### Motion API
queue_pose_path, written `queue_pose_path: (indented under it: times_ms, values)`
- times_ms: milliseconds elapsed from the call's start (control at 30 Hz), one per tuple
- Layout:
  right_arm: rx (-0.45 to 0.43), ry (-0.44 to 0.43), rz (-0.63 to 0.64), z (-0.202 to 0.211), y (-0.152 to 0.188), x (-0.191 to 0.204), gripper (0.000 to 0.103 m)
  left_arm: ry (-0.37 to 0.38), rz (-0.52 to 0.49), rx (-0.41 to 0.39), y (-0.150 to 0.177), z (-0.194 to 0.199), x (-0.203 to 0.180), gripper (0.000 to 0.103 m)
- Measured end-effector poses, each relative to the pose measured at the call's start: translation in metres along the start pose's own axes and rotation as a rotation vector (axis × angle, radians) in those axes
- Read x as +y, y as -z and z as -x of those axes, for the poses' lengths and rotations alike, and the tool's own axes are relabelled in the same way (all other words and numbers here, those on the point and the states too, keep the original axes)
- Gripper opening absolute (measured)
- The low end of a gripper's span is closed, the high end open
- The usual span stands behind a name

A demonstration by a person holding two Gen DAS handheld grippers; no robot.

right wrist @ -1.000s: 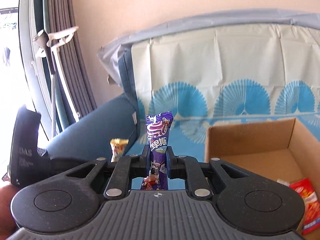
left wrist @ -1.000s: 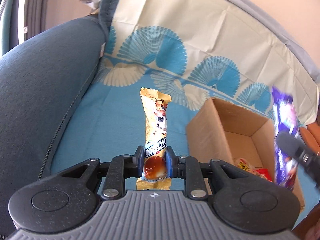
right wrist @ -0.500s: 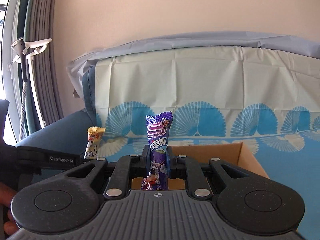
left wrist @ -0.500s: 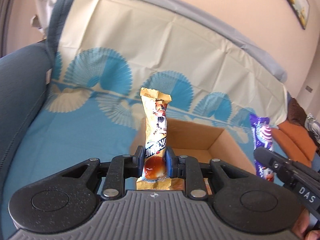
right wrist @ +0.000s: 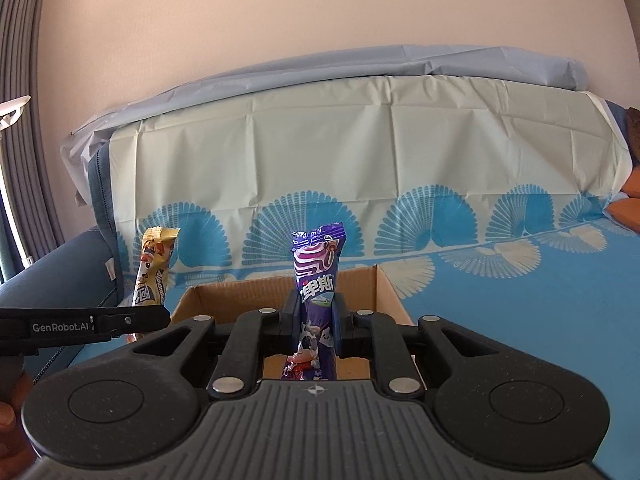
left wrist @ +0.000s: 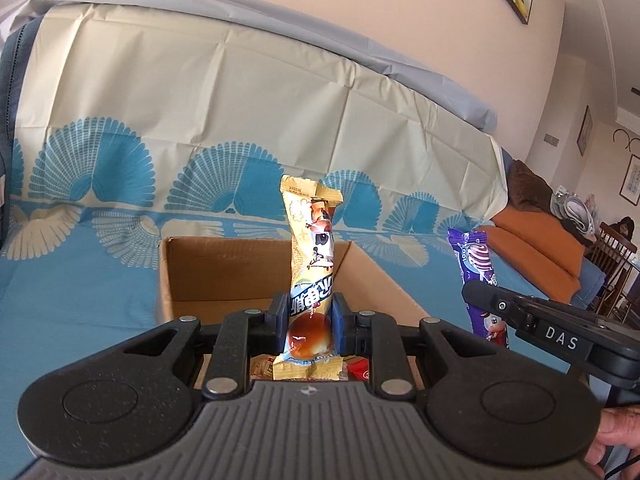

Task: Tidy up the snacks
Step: 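Lift both held snacks and carry them above the cardboard box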

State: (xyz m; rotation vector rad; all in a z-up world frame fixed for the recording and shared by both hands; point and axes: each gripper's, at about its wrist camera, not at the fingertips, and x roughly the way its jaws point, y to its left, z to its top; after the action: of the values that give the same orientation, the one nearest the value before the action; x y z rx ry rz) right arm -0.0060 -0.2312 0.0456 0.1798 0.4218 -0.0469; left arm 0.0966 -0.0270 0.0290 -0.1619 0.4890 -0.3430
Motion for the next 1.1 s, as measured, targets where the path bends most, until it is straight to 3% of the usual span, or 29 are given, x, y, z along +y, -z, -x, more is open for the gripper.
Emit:
queue_pose_path:
  times_ms: [1100]
  values:
    - [0.010,0.023,0.056,-0.010,0.004,0.012,0.016,0.045,0.005,-0.033,0.003,0.000,-0.005,0.024]
